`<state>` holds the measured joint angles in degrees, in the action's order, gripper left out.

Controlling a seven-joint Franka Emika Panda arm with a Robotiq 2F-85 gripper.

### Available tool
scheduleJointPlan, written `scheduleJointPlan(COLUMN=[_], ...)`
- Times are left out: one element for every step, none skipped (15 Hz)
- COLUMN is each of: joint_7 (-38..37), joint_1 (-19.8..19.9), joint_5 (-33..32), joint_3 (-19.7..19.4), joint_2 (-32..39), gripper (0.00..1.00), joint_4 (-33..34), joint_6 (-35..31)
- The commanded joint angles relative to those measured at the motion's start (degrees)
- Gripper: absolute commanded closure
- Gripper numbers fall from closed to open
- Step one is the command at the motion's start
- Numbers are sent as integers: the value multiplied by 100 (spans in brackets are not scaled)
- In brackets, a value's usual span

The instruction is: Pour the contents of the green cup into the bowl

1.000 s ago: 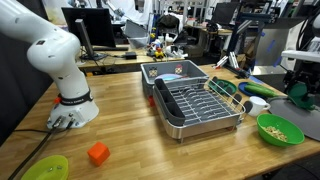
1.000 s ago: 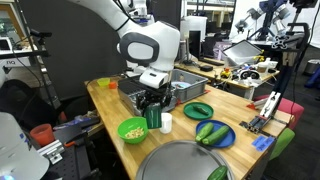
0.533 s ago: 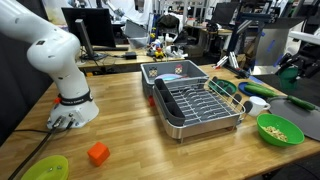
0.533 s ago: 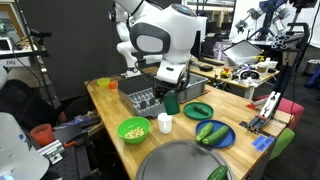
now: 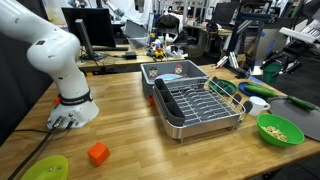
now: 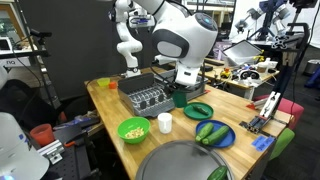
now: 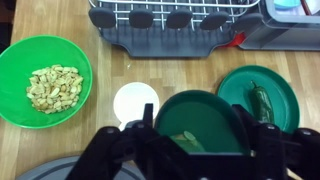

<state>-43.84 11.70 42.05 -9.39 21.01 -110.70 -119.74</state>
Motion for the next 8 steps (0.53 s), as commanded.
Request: scheduleJointPlan(joint_7=[310, 320, 349, 355, 367, 364, 355, 355], joint_1=[105, 94, 101, 99, 90, 73, 56, 53], joint_5=[103, 65, 57, 24, -6, -47, -80, -96], joint_3=[97, 111, 145, 168, 188, 208, 224, 236], joint_2=[648, 804, 963, 1117, 1255, 1403, 1546, 1682], gripper=[48, 48, 48, 48, 48, 48, 48, 48], joint_4=[858, 1066, 1296, 1517, 1706, 1881, 2031, 2170], joint_6=[709, 825, 975, 1123, 1251, 1383, 1498, 1597])
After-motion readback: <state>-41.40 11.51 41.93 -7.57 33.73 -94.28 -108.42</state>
